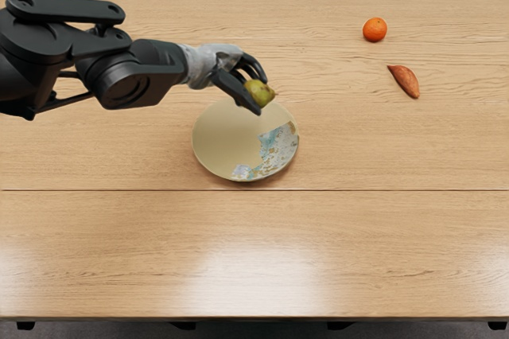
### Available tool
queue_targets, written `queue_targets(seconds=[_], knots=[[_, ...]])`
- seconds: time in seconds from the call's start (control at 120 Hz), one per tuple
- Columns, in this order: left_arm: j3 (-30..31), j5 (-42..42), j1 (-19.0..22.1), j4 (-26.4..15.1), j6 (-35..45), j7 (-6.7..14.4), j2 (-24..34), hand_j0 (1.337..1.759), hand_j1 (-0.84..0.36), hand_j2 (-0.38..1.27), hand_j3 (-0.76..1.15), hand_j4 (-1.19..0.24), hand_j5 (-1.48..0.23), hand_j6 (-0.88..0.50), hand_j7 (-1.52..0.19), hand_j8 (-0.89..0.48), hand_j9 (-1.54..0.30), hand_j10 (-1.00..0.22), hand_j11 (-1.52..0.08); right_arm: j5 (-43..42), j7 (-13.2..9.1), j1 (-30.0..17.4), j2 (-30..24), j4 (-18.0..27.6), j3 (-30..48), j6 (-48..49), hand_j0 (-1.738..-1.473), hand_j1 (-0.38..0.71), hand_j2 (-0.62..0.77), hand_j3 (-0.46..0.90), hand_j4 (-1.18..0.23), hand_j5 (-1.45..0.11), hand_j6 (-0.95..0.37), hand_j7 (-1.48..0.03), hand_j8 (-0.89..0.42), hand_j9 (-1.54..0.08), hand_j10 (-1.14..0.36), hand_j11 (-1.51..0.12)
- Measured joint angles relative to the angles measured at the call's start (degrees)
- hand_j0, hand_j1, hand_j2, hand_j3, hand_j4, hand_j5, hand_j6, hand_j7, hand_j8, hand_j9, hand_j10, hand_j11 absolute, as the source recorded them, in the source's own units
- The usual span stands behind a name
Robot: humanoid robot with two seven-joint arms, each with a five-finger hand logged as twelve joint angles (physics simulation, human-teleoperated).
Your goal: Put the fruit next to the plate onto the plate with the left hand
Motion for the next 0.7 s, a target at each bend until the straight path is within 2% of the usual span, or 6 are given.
queue_targets(seconds=[0.2,0.375,0.417,0.55,0.6,0.7], knots=[[-0.4,0.2,3.3,0.6,-0.3,-0.1,0.0,1.652,-0.45,0.54,0.00,-0.50,-1.24,-0.19,-1.18,-0.21,-1.17,-0.74,-1.13,0.0,0.0,0.0,0.0,0.0,0.0,0.0,-1.658,-0.35,0.00,0.00,0.00,0.00,0.00,0.00,0.00,0.00,0.00,0.00],[0.3,0.3,4.4,1.3,0.0,-0.2,-0.1,1.653,-0.42,0.54,0.00,-0.59,-1.21,-0.24,-1.16,-0.26,-1.13,-0.76,-1.11,0.0,0.0,0.0,0.0,0.0,0.0,0.0,-1.658,-0.35,0.00,0.00,0.00,0.00,0.00,0.00,0.00,0.00,0.00,0.00],[0.4,0.3,4.6,1.5,0.1,-0.2,-0.1,1.654,-0.36,0.48,0.00,-0.55,-1.07,-0.25,-1.02,-0.27,-1.00,-0.74,-0.99,0.0,0.0,0.0,0.0,0.0,0.0,0.0,-1.658,-0.35,0.00,0.00,0.00,0.00,0.00,0.00,0.00,0.00,0.00,0.00],[1.2,0.3,4.4,2.1,0.3,-0.1,0.1,1.656,-0.04,0.25,0.00,-0.30,-0.58,-0.15,-0.55,-0.16,-0.54,-0.41,-0.54,0.0,0.0,0.0,0.0,0.0,0.0,0.0,-1.658,-0.35,0.00,0.00,0.00,0.00,0.00,0.00,0.00,0.00,0.00,0.00],[1.3,0.3,4.3,1.0,-1.3,-0.1,6.2,1.656,0.04,0.20,0.00,-0.24,-0.46,-0.12,-0.44,-0.13,-0.43,-0.32,-0.43,0.0,0.0,0.0,0.0,0.0,0.0,0.0,-1.658,-0.35,0.00,0.00,0.00,0.00,0.00,0.00,0.00,0.00,0.00,0.00],[0.5,0.3,7.4,-3.1,-18.3,0.0,23.6,1.657,0.14,0.12,0.00,-0.16,-0.30,-0.09,-0.29,-0.09,-0.28,-0.21,-0.28,0.0,0.0,0.0,0.0,0.0,0.0,0.0,-1.658,-0.35,0.00,0.00,0.00,0.00,0.00,0.00,0.00,0.00,0.00,0.00]])
